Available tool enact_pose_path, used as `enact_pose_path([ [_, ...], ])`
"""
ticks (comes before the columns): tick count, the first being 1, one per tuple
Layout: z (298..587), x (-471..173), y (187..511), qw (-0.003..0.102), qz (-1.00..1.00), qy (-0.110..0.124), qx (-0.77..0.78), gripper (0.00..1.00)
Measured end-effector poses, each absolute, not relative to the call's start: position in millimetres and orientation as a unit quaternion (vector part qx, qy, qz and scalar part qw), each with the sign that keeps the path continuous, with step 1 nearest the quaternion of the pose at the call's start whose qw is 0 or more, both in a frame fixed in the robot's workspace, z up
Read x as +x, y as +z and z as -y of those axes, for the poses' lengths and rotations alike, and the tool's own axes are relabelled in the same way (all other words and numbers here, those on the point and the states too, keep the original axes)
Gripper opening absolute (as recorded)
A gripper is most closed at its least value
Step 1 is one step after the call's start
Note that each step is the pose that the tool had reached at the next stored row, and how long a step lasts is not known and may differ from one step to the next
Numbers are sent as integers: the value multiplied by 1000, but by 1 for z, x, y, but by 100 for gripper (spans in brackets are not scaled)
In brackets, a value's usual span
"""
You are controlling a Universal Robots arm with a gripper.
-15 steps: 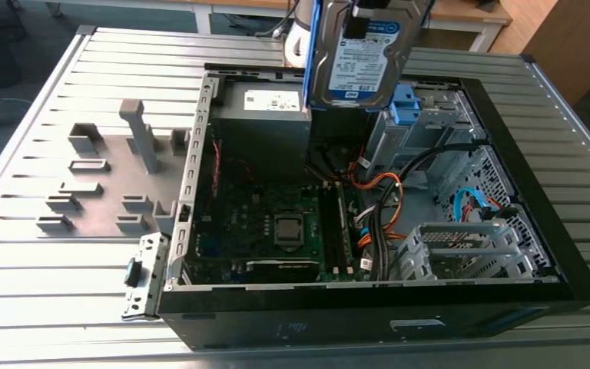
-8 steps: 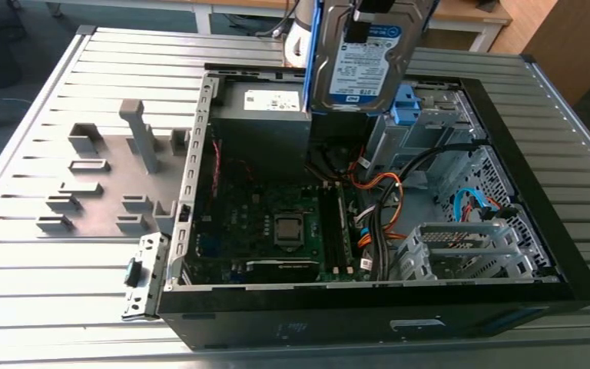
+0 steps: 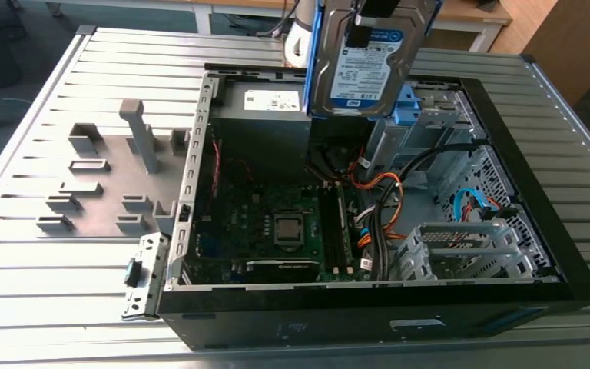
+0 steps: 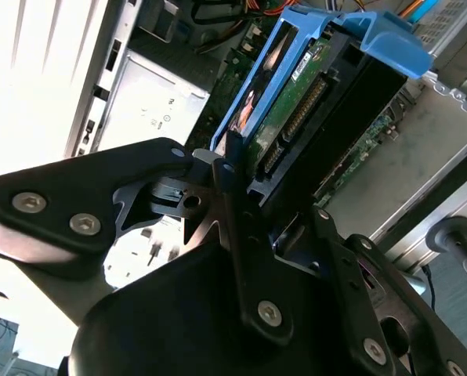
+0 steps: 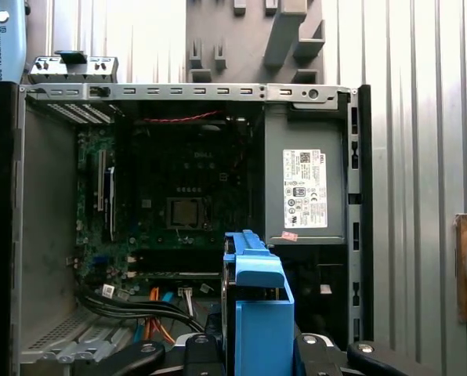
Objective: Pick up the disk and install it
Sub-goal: 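Pick up the disk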
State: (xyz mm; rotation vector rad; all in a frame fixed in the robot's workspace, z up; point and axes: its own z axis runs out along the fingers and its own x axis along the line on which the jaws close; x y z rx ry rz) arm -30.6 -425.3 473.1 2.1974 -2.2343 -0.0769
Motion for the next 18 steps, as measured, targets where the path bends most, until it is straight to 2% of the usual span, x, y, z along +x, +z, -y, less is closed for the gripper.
enact_pose_path([
  [18,441,-31,473,4,713,-24,701,36],
])
